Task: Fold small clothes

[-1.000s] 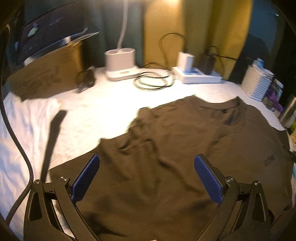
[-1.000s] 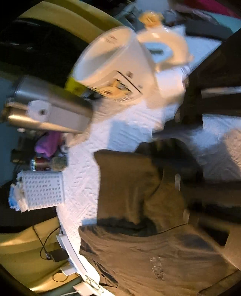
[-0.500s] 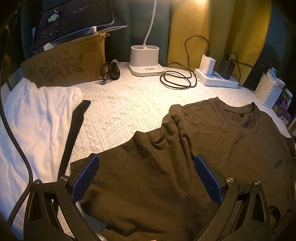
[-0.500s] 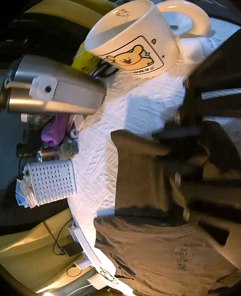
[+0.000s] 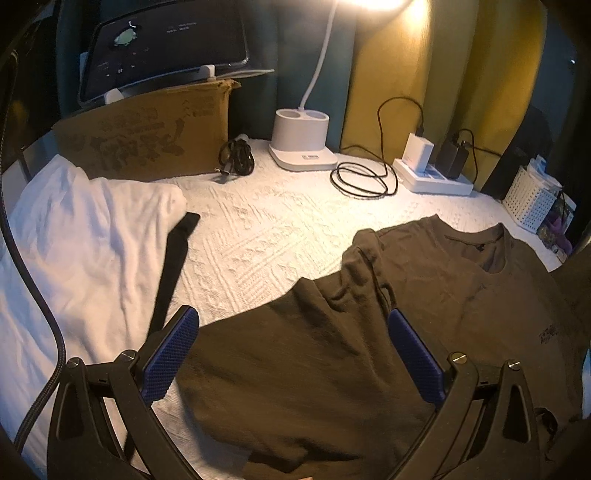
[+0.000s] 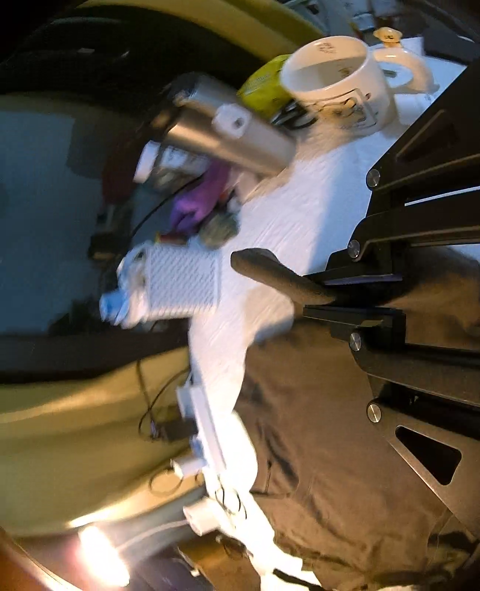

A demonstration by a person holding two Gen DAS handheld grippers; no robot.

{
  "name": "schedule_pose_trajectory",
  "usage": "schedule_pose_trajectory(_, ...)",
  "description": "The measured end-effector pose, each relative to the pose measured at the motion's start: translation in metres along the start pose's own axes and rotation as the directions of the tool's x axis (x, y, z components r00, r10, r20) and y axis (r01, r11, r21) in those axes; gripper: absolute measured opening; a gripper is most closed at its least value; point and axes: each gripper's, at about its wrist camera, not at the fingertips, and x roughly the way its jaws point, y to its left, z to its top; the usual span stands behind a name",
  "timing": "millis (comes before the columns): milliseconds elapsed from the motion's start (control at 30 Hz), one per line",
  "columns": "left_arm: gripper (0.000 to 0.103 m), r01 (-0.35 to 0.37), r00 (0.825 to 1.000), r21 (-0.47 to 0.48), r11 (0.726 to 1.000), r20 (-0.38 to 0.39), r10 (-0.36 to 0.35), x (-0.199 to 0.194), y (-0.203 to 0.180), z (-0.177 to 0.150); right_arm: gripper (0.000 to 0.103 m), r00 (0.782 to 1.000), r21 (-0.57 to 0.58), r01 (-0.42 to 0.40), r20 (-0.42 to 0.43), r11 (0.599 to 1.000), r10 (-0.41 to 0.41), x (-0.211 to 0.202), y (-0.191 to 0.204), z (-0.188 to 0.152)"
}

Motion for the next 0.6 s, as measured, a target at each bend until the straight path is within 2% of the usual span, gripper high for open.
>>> schedule_pose_trajectory(267, 0.101, 0.021, 1.000, -0.021, 1.000, 0.019, -0.020, -0.005, 0.021, -0.001, 0.009, 0.996, -0.076, -0.086, -0.040, 0.993, 0.083, 0.014, 0.066, 0.007)
schedule_pose_trajectory(500, 0.101, 0.034, 0.999, -0.038, 0.999, 0.018, -0.033, -0.009, 0.034, -0.007, 0.009, 0.984, -0.080, -0.140, -0.121, 0.987, 0.130, 0.044, 0.100, -0.008)
schedule_pose_trajectory(600, 0.101, 0.034, 0.999, -0.041, 0.999, 0.015, -0.033, -0.010, 0.038, -0.010, 0.009, 0.972, -0.053, -0.169, -0.173, 0.984, 0.158, 0.059, 0.108, -0.020)
